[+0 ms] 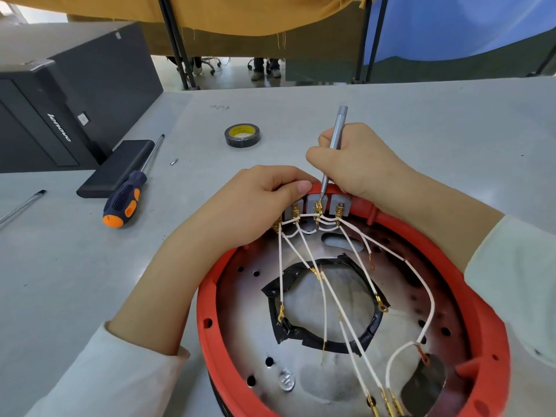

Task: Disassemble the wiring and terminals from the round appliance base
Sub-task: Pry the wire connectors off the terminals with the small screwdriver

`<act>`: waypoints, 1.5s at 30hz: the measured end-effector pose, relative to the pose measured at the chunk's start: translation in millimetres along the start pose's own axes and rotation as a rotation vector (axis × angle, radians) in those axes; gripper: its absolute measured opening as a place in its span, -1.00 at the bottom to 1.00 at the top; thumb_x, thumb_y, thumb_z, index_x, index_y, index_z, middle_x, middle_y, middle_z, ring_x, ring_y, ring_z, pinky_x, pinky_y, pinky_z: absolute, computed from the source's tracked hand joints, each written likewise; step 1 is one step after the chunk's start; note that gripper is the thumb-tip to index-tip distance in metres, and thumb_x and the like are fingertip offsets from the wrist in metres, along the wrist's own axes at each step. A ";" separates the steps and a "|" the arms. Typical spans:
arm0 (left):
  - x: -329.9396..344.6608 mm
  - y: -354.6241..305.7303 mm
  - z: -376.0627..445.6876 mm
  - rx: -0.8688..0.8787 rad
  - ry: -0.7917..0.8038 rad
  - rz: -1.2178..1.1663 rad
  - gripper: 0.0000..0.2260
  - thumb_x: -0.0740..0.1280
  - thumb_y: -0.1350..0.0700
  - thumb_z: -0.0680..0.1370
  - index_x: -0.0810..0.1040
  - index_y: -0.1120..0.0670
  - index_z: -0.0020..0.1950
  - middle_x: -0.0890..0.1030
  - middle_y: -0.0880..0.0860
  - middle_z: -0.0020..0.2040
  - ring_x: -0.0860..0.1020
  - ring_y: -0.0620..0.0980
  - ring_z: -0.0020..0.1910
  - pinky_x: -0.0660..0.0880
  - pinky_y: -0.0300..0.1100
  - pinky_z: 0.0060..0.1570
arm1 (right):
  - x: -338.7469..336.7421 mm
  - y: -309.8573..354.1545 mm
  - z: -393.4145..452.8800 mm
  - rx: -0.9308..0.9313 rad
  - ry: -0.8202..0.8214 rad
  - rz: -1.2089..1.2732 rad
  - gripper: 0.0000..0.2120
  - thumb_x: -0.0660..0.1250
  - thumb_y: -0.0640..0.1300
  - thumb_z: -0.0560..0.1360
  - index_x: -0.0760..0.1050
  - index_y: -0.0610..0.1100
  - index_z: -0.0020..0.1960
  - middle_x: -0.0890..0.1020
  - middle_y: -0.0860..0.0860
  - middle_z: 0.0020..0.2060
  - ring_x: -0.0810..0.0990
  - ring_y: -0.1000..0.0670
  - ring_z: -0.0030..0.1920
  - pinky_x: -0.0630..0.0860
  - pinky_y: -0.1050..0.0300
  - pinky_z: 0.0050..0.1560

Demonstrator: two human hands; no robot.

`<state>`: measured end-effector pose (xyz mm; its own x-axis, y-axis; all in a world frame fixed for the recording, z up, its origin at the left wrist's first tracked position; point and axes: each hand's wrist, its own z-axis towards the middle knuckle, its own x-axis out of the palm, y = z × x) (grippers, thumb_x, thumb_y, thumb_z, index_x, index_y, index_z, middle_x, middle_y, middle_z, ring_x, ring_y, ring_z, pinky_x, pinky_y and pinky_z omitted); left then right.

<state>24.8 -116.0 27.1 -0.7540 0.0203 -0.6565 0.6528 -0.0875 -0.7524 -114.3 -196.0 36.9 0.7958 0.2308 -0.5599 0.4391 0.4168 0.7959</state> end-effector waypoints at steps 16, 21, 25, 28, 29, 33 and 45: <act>-0.4 0.6 -0.5 0.009 -0.002 -0.001 -0.79 0.19 0.00 0.61 0.59 -0.15 0.13 0.65 -0.17 0.02 0.55 -0.23 0.07 0.42 -0.28 0.14 | -0.5 -0.7 -6.2 -0.093 -0.085 -0.011 -0.64 0.24 -0.25 0.42 0.15 -0.09 -0.46 0.20 0.09 -0.61 0.22 0.11 -0.57 0.17 0.38 -0.58; 0.2 1.0 -0.3 0.005 -0.002 0.009 -0.80 0.19 -0.02 0.61 0.58 -0.17 0.12 0.64 -0.18 0.03 0.54 -0.25 0.08 0.42 -0.33 0.13 | 0.2 -1.7 0.7 0.022 -0.004 0.021 -0.63 0.24 -0.23 0.43 0.14 -0.09 -0.46 0.18 0.07 -0.57 0.18 0.12 -0.61 0.16 0.34 -0.61; -0.2 -0.2 -0.3 -0.001 0.001 0.013 -0.79 0.19 -0.01 0.61 0.58 -0.16 0.13 0.65 -0.16 0.03 0.54 -0.25 0.07 0.42 -0.35 0.10 | -0.6 -1.9 4.4 0.093 0.049 0.008 -0.65 0.26 -0.21 0.43 0.19 -0.08 -0.46 0.22 0.08 -0.59 0.19 0.13 -0.63 0.17 0.35 -0.62; -0.3 -0.7 -0.6 0.000 0.004 0.027 -0.79 0.18 -0.02 0.62 0.58 -0.18 0.13 0.67 -0.05 -0.01 0.57 -0.11 0.04 0.47 -0.17 0.12 | -0.5 -2.1 6.3 0.125 0.075 -0.009 -0.66 0.25 -0.19 0.43 0.20 -0.07 -0.45 0.24 0.06 -0.56 0.19 0.14 -0.62 0.16 0.33 -0.62; -0.2 -1.0 -0.7 0.001 0.004 0.031 -0.79 0.18 -0.02 0.62 0.58 -0.17 0.13 0.67 -0.03 -0.01 0.58 -0.08 0.04 0.47 -0.11 0.13 | -0.3 -1.8 7.1 0.135 0.083 -0.019 -0.67 0.25 -0.19 0.43 0.20 -0.07 -0.44 0.24 0.05 -0.55 0.18 0.14 -0.62 0.15 0.32 -0.63; 0.2 -1.9 -1.1 0.001 0.005 0.037 -0.79 0.17 -0.01 0.62 0.58 -0.15 0.14 0.67 -0.01 -0.01 0.58 -0.05 0.04 0.46 -0.03 0.15 | 0.8 -0.4 6.7 0.133 0.070 -0.028 -0.67 0.24 -0.20 0.43 0.18 -0.07 -0.43 0.23 0.04 -0.54 0.18 0.12 -0.63 0.14 0.32 -0.63; -0.3 -1.6 -1.4 0.003 -0.007 0.026 -0.78 0.18 -0.01 0.62 0.59 -0.15 0.16 0.65 -0.17 0.02 0.55 -0.22 0.06 0.43 -0.26 0.15 | -0.9 -1.2 -8.7 -0.113 -0.116 -0.031 -0.67 0.24 -0.25 0.42 0.18 -0.11 -0.44 0.25 -0.01 -0.53 0.24 0.08 -0.51 0.21 0.34 -0.55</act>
<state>24.1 -114.5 28.4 -0.7374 0.0109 -0.6754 0.6719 -0.0908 -0.7350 -119.2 -189.0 34.5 0.8282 0.1154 -0.5484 0.4199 0.5202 0.7437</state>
